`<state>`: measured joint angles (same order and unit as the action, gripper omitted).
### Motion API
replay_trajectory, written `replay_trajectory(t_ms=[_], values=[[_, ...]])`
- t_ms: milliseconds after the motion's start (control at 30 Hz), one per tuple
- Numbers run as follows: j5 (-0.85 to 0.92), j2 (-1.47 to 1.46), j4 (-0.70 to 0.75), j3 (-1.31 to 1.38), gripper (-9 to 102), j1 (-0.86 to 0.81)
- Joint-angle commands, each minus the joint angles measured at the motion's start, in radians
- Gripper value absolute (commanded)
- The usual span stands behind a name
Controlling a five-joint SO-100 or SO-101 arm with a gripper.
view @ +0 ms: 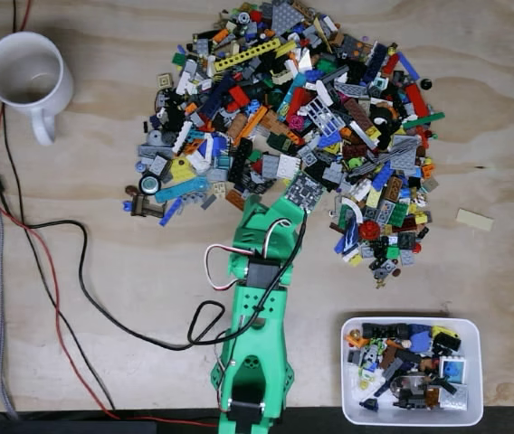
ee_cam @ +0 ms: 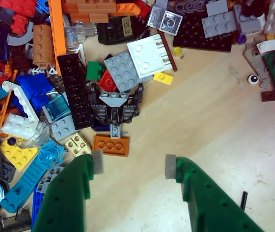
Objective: Find the closest Lego and put it in the bin.
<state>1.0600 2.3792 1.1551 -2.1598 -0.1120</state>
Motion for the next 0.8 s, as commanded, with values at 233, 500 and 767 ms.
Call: replay_trajectory(t_ms=[233, 500, 767], values=[[-0.005, -0.023, -0.032, 0.018, 19, -0.014], [-0.008, -0.051, -0.058, 0.017, 19, -0.018], [-0.017, -0.064, -0.074, 0.014, 19, -0.021]])
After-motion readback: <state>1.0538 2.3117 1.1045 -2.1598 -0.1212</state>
